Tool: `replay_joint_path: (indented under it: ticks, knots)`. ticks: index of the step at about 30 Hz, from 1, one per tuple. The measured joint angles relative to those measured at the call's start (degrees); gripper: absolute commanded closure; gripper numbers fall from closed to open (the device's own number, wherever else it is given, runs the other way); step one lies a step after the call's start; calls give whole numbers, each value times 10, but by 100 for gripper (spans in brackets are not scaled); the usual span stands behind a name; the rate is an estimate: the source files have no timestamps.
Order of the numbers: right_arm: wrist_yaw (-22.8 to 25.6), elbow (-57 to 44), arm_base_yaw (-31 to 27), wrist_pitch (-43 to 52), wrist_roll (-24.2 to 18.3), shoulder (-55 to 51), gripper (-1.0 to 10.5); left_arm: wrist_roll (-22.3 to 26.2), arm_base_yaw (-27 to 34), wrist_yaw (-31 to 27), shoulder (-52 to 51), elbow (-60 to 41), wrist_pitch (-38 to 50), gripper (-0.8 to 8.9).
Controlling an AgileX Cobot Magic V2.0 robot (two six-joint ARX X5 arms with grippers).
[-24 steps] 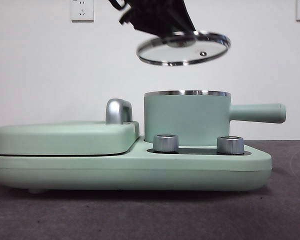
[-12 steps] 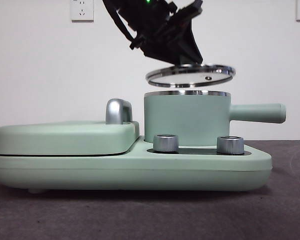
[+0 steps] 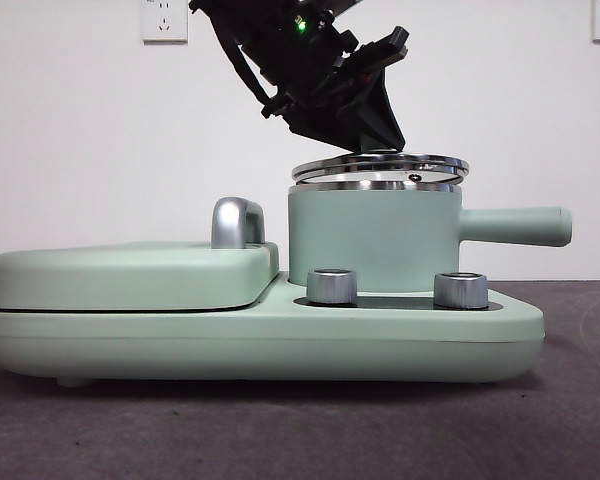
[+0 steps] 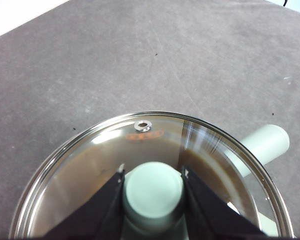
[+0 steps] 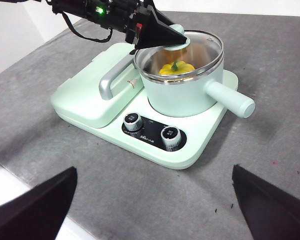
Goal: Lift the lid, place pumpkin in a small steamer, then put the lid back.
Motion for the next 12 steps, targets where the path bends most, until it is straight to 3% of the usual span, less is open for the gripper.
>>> replay_joint_path:
  ticks: [12]
  knots:
    - [0,0,0,0,9,0,465,0,8,0,12,0,11,795]
